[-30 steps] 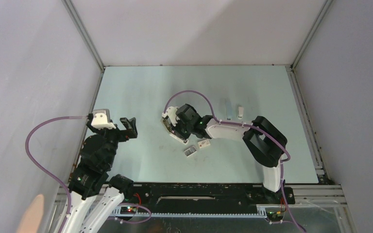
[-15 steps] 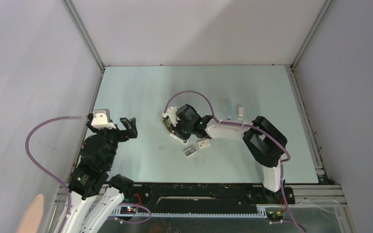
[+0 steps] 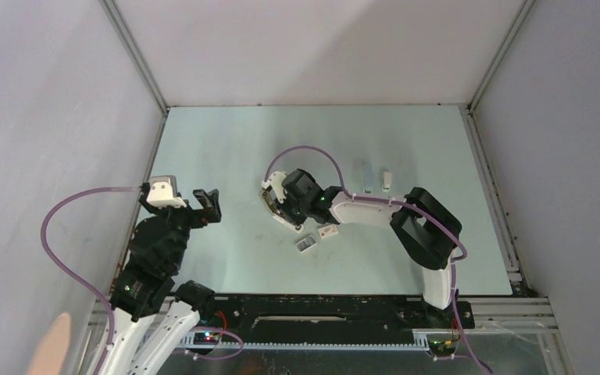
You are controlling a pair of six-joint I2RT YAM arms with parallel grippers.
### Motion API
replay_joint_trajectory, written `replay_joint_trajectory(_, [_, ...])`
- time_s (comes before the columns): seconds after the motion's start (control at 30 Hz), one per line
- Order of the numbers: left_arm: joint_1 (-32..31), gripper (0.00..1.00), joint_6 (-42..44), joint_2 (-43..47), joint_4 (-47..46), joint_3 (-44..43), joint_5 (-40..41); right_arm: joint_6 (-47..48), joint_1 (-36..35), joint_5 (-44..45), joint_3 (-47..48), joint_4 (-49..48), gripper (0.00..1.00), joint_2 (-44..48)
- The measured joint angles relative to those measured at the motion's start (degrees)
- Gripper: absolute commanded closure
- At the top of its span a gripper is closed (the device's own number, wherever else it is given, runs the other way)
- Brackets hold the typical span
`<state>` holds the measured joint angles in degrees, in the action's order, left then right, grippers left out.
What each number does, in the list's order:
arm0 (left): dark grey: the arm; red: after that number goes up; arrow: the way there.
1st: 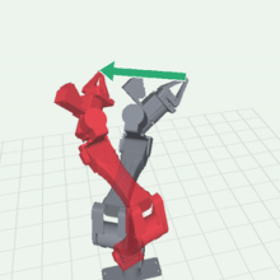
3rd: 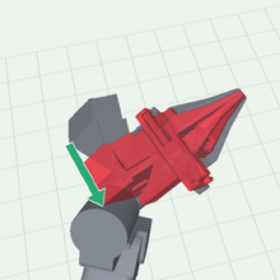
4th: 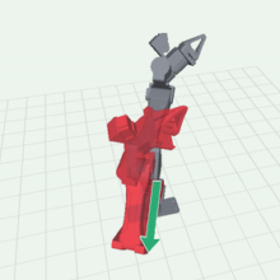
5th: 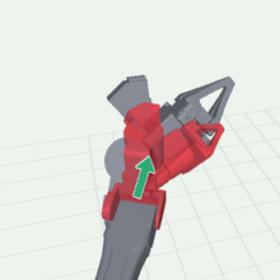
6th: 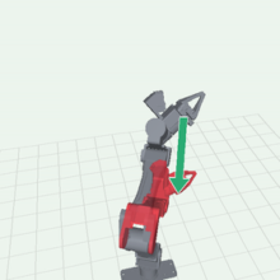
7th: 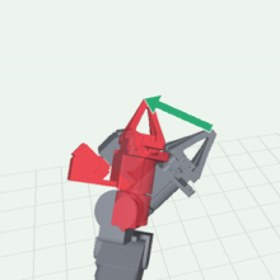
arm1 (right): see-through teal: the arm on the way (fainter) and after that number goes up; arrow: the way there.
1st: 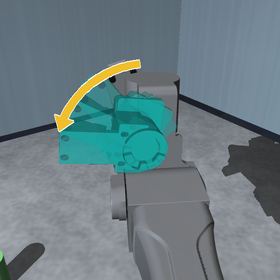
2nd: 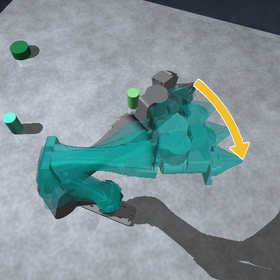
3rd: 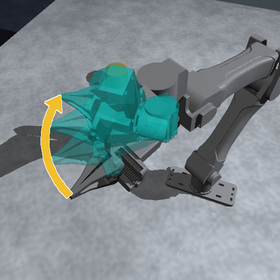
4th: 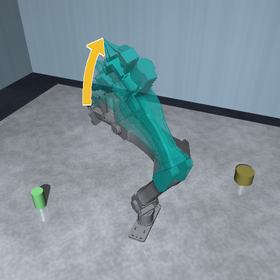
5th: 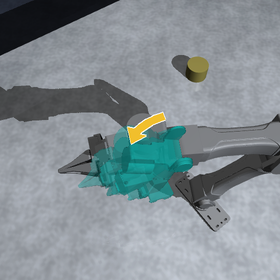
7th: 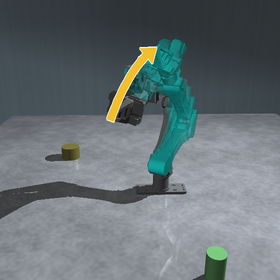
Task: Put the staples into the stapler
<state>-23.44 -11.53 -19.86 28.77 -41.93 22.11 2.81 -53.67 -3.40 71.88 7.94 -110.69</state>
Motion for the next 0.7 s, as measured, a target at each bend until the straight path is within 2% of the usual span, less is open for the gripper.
replay_joint_trajectory(0.7, [0.00,0.00,0.00,0.00,0.00,0.00,-0.04,-1.16,-1.11,1.97,0.00,-0.57,0.86,0.59])
